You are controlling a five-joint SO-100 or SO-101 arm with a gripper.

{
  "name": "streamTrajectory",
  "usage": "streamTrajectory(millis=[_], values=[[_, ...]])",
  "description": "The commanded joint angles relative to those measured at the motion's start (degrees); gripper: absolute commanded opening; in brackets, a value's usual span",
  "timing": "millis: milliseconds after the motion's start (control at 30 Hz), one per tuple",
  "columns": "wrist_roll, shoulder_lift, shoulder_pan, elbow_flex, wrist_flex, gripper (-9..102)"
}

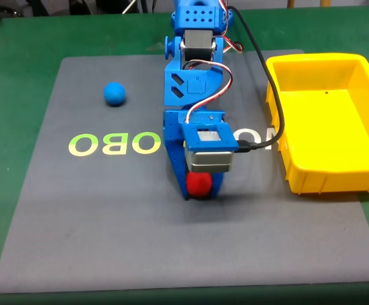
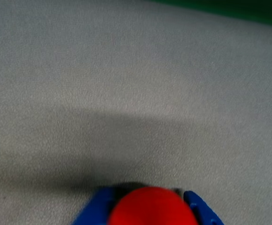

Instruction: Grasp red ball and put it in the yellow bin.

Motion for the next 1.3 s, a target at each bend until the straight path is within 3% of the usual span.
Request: streamTrajectory(millis=[0, 367, 633, 967, 1267], values=[[0.9, 1.5, -0.4, -3.4, 1.1, 0], [3.9, 11.5, -1.1, -3.4, 1.7, 0], [8.3, 31.4, -7.1, -1.4, 10.0, 0], [10.5, 57.3, -24.4, 25.7, 11.8, 0], [11.4, 61.4, -31.7, 33.7, 11.9, 0]])
